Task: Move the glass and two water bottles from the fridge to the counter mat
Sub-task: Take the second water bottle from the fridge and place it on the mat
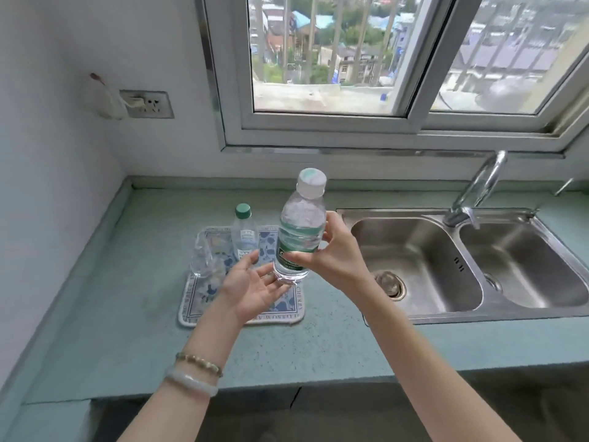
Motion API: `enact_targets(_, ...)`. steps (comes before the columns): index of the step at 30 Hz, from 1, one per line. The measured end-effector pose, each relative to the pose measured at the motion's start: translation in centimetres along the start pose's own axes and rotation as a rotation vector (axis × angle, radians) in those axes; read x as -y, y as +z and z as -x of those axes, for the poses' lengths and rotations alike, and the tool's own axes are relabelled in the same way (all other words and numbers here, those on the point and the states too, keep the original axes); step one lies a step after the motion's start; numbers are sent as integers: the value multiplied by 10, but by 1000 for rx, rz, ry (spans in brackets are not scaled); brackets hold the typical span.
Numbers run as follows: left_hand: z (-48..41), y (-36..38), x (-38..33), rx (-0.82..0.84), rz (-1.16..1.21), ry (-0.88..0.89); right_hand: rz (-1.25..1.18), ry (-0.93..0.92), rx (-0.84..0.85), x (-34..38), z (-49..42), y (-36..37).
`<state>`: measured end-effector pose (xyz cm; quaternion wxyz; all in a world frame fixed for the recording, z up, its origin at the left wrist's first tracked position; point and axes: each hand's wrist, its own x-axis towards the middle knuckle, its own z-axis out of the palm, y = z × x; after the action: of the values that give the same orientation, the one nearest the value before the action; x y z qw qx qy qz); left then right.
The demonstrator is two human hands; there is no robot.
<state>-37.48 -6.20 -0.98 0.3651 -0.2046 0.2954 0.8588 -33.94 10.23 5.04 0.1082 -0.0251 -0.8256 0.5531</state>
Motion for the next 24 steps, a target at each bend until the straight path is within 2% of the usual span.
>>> enact_targets(7, -64, -20, -16, -91, 20, -72, 83, 94, 12, -44, -41, 25)
enact_targets(13, -111, -39, -12, -165, 106, -46, 96, 150, 56, -87, -68, 37)
enact_targets(19, -145, -57, -5, -251, 26, -13, 133, 186, 126, -126, -83, 53)
enact_targets(24, -164, -60, 1, -309, -157, 37, 138, 206, 156, -149, -92, 60)
